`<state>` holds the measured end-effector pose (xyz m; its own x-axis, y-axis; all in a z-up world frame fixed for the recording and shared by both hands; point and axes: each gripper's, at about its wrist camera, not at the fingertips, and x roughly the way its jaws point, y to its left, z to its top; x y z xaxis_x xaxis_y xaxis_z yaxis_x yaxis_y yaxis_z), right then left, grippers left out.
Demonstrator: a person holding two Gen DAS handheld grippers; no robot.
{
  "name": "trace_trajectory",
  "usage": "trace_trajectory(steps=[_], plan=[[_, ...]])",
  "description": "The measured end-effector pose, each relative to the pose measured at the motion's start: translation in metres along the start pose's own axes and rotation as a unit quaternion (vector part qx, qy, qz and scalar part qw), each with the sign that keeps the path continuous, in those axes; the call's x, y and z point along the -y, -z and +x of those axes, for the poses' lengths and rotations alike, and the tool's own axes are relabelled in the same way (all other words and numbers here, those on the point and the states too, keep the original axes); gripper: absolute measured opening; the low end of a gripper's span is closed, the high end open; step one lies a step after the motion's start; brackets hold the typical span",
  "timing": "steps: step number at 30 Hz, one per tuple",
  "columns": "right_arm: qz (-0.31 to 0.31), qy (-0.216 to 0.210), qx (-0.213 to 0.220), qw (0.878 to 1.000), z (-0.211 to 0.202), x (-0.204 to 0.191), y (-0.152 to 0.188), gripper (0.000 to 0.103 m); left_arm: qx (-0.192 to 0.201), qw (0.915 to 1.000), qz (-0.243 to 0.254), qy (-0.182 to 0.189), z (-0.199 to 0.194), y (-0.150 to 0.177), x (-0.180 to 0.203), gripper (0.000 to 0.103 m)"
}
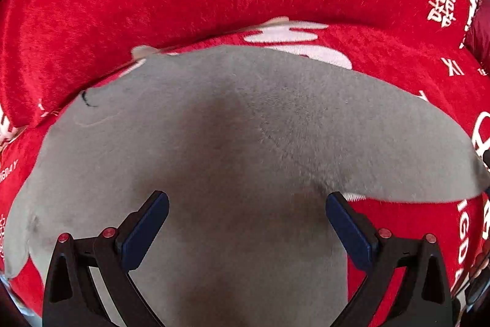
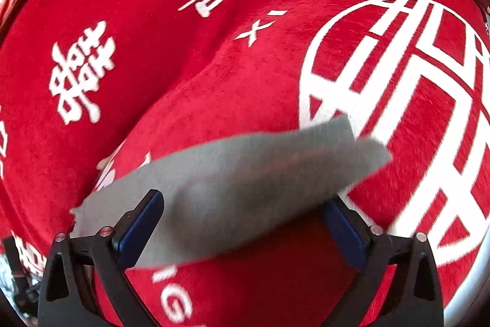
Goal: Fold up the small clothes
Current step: 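Grasp the grey sweater sleeve cuff with the right gripper and lift it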
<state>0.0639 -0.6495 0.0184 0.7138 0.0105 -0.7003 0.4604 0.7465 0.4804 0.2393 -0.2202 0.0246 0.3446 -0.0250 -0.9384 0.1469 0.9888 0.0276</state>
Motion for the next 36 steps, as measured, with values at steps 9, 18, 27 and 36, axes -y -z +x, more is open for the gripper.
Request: trace_trajectory(steps=[9,18,27,36], plan=[[-0.032,-0.026,-0.004,0.999,0.008,0.002,-0.022,0.008,-0.007,0.9974,-0.068,0.023,0.019,-0.029,-0.022,0.103],[-0.151,-0.016,0.083,0.985,-0.053,-0.068,-0.025,0.008,-0.028,0.9989,-0.037,0.005,0.039,-0.043,-0.011,0.103],[-0.254,-0.017,0.096,0.962,-0.078,-0.145,-0.006,0.007,-0.041,0.9986,-0.033,0.005,0.073,-0.093,-0.001,0.103],[-0.268,-0.021,0.097,0.958,-0.087,-0.173,0.002,0.007,-0.014,0.9993,0.010,0.033,0.041,-0.041,0.009,0.103]])
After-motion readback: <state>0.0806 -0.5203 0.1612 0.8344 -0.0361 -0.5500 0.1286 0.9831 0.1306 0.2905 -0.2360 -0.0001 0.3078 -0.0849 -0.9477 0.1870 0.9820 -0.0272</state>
